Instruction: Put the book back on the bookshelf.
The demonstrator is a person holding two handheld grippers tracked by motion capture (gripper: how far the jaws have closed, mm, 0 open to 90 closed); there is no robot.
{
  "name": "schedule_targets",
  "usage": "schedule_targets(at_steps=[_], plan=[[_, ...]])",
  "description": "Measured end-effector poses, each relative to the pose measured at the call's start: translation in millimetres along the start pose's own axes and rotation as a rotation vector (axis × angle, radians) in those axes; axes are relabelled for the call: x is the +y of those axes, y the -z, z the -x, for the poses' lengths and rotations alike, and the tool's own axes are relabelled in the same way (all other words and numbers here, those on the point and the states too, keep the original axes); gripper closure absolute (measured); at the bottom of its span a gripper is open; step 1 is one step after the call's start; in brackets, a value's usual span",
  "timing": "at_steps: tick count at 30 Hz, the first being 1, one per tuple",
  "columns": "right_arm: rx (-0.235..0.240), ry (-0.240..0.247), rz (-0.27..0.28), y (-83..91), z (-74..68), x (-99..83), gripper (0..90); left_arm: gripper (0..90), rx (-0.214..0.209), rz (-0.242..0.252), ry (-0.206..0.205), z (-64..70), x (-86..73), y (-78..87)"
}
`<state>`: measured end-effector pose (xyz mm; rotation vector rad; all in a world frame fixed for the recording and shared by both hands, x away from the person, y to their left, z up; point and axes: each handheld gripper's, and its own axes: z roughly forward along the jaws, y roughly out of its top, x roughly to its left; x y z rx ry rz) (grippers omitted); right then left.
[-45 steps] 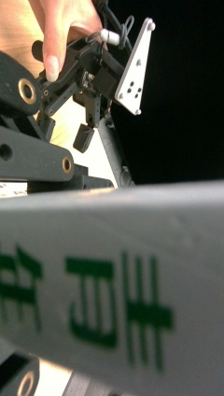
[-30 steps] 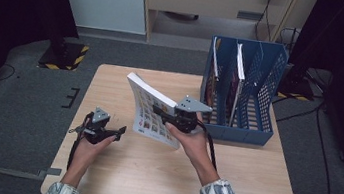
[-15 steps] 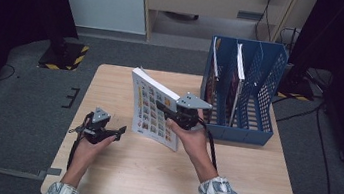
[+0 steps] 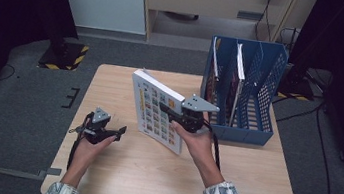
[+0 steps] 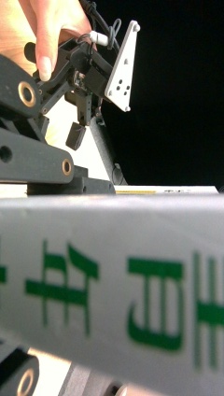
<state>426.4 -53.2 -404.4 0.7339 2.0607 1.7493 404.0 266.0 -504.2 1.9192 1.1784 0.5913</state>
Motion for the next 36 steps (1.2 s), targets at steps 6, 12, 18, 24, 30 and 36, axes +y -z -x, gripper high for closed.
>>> schedule_targets(at_steps=[6, 12, 18, 24, 30, 36], plan=[[-0.011, -0.006, 0.005, 7.5, 3.3, -0.3, 74.1, 18.4, 0.002, -0.001, 0.001, -0.4, -0.1, 0.1], [-0.028, -0.002, 0.012, 15.3, 7.0, 2.4, 74.1, 18.4, 0.001, -0.006, -0.001, -0.1, -0.3, -0.2], [-0.037, 0.0, 0.009, 20.7, 9.7, 3.4, 74.1, 18.4, 0.003, -0.008, -0.004, -0.1, -0.5, -0.7], [-0.038, 0.0, 0.011, 26.3, 8.8, 5.9, 74.1, 18.4, 0.003, -0.01, -0.001, 0.1, -0.8, -1.1], [-0.037, 0.005, -0.002, 30.5, 7.6, 8.6, 74.1, 18.4, 0.003, -0.011, -0.006, 0.0, -0.8, -1.1], [-0.04, 0.006, -0.015, 36.3, 8.1, 10.6, 74.1, 18.4, 0.003, -0.012, -0.007, 0.2, -0.8, -1.3]])
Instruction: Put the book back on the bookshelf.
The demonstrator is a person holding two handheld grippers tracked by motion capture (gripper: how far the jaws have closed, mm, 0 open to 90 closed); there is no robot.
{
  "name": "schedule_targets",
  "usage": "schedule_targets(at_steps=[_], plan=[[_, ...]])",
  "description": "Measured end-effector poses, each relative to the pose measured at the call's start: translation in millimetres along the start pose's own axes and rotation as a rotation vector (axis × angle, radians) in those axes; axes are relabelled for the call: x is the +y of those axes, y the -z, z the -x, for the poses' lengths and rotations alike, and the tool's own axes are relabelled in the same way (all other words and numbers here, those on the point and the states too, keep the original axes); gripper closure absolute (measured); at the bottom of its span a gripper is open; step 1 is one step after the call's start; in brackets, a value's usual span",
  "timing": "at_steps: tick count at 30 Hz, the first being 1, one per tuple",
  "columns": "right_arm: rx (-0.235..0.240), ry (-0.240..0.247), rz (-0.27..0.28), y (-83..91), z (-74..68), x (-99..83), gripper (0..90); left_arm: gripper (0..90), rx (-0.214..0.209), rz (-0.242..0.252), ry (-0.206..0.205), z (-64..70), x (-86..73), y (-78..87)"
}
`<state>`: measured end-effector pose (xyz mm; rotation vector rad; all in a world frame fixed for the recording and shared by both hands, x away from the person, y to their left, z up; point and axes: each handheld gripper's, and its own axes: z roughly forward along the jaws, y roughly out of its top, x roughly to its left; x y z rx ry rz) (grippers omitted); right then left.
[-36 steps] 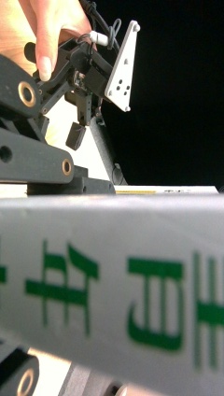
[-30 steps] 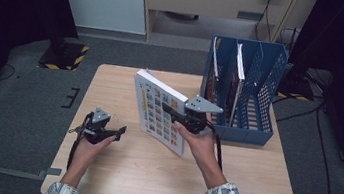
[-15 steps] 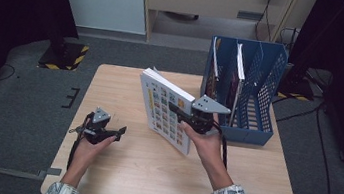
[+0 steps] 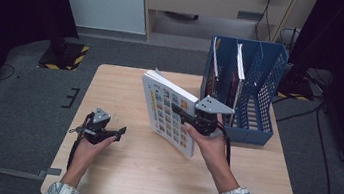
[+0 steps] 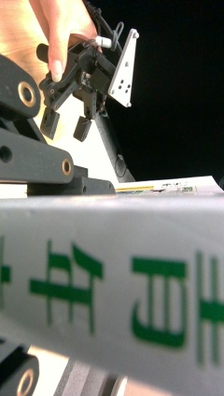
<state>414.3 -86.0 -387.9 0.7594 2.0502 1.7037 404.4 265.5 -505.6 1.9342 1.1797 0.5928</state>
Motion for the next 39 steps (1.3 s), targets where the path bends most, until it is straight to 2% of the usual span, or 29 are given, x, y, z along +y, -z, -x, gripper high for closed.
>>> schedule_targets(at_steps=[20, 31, 36, 39], plan=[[-0.006, -0.001, -0.01, 25.4, 12.3, 7.7, 74.1, 17.8, 0.004, -0.004, 0.0, 0.6, -0.3, -1.0], [-0.014, -0.005, -0.016, 37.0, 18.9, 6.3, 74.1, 8.9, 0.019, -0.068, -0.006, -0.7, -4.1, -7.6], [-0.012, -0.003, -0.016, 42.3, 19.8, 7.4, 74.1, 5.5, 0.035, -0.086, 0.0, -1.4, -5.2, -8.9], [-0.013, -0.001, -0.019, 44.9, 20.3, 6.7, 74.1, 5.1, 0.031, -0.086, 0.003, -1.7, -6.6, -9.5]])
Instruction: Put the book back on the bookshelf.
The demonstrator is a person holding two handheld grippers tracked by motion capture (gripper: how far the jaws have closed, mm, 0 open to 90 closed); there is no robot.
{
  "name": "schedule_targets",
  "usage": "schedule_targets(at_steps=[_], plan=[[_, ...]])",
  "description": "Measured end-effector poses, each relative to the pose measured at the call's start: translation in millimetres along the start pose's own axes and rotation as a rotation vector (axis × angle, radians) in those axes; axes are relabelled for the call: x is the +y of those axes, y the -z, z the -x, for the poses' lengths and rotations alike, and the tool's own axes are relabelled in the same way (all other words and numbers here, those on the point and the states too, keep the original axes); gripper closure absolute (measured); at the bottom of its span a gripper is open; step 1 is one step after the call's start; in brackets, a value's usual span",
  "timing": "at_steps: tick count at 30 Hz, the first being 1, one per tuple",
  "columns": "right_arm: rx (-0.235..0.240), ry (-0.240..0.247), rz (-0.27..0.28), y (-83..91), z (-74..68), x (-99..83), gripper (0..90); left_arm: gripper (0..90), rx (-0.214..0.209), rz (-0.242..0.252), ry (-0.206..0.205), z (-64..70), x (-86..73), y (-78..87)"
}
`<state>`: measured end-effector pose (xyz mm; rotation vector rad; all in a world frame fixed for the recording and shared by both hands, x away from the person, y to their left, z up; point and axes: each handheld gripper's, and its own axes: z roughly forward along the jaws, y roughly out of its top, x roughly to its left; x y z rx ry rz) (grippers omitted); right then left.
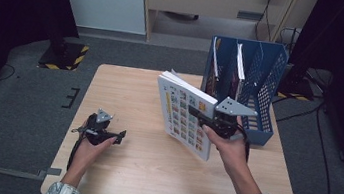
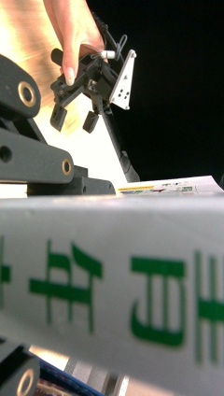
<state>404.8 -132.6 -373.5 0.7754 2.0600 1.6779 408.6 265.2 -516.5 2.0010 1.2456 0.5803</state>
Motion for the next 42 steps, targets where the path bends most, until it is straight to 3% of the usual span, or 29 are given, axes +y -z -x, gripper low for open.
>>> schedule_targets(at_steps=[13, 42], plan=[[-0.006, -0.002, 0.002, 12.9, 5.0, -1.7, 74.1, 5.1, 0.021, -0.021, -0.002, -2.1, -3.0, -2.2], [-0.031, -0.004, 0.004, 58.9, 18.6, -10.7, 74.1, 5.2, 0.039, -0.039, -0.004, -3.2, -5.9, -5.7]])
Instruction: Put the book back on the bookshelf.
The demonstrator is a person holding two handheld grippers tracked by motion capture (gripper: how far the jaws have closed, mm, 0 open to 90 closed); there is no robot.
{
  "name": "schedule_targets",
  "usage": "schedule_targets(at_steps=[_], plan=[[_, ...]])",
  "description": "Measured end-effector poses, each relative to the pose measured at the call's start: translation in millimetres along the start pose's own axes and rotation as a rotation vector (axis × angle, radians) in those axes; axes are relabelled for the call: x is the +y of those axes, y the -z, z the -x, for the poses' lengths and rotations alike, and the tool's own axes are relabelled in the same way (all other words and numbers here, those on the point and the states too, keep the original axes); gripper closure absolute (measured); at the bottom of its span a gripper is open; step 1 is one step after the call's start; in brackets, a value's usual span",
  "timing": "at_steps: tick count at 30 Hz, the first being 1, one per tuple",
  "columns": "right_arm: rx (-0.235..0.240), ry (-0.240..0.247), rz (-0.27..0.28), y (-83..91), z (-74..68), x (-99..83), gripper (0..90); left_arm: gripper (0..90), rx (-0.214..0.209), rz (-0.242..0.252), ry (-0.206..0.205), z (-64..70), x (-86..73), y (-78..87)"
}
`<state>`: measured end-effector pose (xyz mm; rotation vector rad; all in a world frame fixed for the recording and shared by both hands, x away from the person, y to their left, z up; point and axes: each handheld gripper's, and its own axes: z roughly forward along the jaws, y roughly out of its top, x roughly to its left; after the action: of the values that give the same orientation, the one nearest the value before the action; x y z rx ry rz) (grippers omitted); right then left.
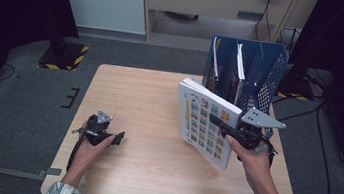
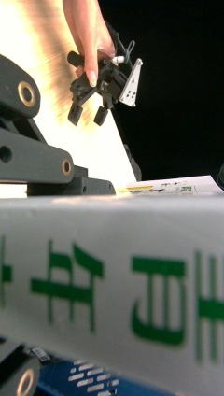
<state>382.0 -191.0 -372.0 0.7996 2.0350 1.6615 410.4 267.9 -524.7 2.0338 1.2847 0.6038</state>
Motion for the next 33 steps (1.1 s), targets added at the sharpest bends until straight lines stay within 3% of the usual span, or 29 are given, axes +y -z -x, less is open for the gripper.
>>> schedule_targets(at_steps=[19, 33], plan=[[-0.035, -0.012, 0.002, 25.6, 11.5, -7.9, 74.1, 5.2, 0.004, -0.003, -0.002, -0.3, -0.9, -0.7], [-0.074, -0.023, 0.009, 54.2, 20.3, -13.6, 74.1, 5.2, 0.006, -0.006, -0.006, 0.1, -1.0, -1.1]])
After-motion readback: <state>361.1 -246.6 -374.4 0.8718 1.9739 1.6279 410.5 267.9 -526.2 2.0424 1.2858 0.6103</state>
